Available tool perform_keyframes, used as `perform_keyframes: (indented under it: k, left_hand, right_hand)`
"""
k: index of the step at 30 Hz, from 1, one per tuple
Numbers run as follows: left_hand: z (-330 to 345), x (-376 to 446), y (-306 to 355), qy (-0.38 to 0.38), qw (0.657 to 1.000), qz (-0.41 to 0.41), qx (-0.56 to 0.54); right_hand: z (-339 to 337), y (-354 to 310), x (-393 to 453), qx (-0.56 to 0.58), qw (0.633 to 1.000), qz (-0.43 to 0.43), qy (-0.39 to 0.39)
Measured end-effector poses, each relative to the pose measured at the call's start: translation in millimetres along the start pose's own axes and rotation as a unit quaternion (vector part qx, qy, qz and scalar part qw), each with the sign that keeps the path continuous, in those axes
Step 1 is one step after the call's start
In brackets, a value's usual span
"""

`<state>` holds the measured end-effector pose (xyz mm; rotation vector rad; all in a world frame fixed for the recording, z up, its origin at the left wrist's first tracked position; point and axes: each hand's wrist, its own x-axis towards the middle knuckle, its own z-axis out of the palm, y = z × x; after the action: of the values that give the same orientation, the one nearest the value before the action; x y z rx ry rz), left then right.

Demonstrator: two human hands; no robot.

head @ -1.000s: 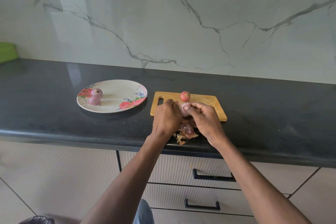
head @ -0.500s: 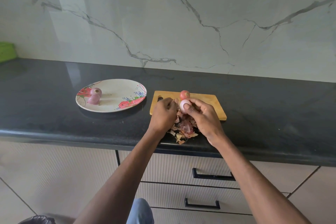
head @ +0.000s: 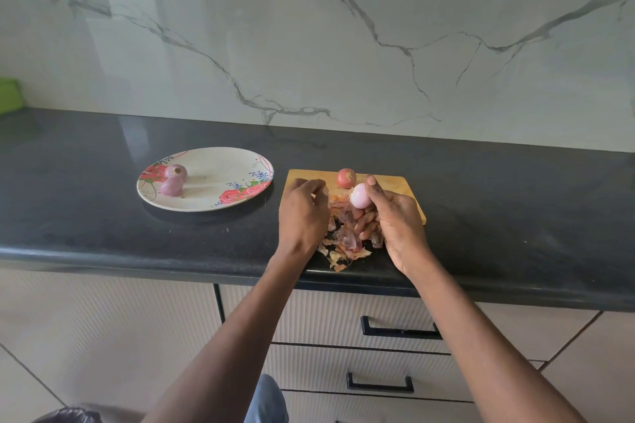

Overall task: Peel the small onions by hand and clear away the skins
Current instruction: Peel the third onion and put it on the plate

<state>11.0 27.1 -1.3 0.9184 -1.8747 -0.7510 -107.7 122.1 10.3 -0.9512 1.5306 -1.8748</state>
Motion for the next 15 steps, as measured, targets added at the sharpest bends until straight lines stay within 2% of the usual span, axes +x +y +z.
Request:
perform_keyframes:
  k: [2,5,8,15]
  left_hand:
    - [0.8,-2.0,-0.3,-0.004,0.999,0.019,-0.027]
    - [-2.1,-9.1,8.9,-0.077,0.991,0.060,-0.088]
    - [2.0,-11.0,12.4,-0.129,0.987,0.089,-0.044]
    - [2.4,-10.4,13.5,-0.093,0.989,0.116,-0.016]
  right_hand:
    - [0.1,1.0,-0.1,-0.010,1.000,0.001,0.006]
    - [2.4,1.4,0.5,-0.031,0.999,0.008,0.008]
    - [3.2,-1.0,-1.0,-0.044,0.999,0.014,-0.011]
    - [2.0,-4.1,-4.3,-0.041,0.997,0.012,-0.063]
